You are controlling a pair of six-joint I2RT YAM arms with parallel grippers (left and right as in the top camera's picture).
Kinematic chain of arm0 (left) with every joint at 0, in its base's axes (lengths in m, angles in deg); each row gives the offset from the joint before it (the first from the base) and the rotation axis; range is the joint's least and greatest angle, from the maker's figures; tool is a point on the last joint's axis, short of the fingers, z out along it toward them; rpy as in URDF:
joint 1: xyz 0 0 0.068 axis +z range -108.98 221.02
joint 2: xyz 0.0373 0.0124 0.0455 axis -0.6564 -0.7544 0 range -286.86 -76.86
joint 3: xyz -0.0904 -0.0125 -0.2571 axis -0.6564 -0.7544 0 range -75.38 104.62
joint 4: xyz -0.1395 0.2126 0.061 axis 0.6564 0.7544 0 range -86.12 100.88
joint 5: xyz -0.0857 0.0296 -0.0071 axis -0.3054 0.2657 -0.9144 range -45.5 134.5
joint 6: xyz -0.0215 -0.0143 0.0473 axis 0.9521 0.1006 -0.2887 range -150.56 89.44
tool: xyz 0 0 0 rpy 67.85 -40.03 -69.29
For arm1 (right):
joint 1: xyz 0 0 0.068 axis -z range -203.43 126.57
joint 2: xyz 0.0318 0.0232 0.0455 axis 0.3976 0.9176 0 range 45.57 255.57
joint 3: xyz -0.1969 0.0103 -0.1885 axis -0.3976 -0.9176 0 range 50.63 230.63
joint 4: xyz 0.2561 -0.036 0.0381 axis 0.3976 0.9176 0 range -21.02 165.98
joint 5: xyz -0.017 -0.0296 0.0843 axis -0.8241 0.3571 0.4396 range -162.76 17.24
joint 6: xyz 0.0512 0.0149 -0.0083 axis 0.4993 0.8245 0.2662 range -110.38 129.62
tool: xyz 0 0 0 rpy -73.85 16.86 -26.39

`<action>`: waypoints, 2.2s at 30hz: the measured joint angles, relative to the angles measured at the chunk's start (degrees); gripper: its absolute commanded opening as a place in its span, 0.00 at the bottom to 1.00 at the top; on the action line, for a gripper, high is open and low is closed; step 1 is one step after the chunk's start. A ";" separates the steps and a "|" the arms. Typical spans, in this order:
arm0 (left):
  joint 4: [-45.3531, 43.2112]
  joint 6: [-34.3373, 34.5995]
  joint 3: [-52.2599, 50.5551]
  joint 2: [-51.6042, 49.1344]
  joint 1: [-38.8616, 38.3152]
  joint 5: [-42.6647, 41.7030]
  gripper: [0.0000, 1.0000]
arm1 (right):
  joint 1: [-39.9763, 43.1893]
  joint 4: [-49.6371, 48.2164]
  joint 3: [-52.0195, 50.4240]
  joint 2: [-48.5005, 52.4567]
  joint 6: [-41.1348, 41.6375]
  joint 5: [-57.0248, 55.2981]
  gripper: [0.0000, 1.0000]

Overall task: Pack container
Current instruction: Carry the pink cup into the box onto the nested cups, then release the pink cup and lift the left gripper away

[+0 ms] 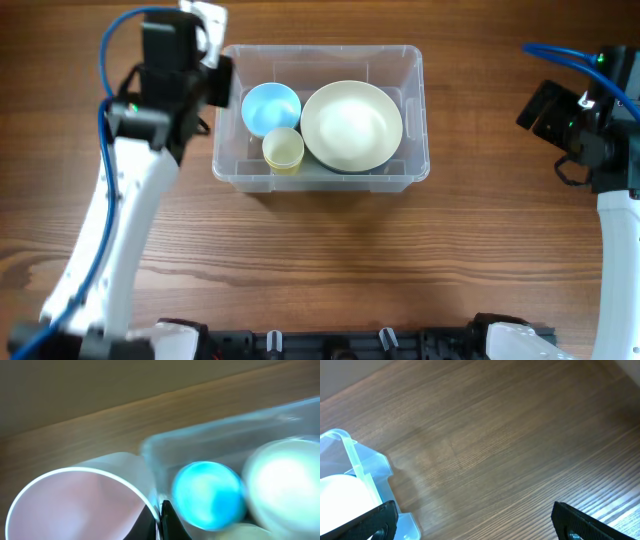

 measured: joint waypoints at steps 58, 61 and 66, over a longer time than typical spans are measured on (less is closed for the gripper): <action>15.69 13.62 0.66 -9.05 -14.47 -3.69 0.78 | 0.00 0.00 0.00 0.00 0.00 0.00 1.00; 14.16 15.34 1.16 -7.87 -8.59 -3.72 0.86 | 0.00 -0.02 0.00 0.00 0.00 0.00 1.00; 12.59 18.32 2.23 -4.72 5.01 -3.50 0.95 | 0.00 0.00 0.00 0.00 0.00 0.00 1.00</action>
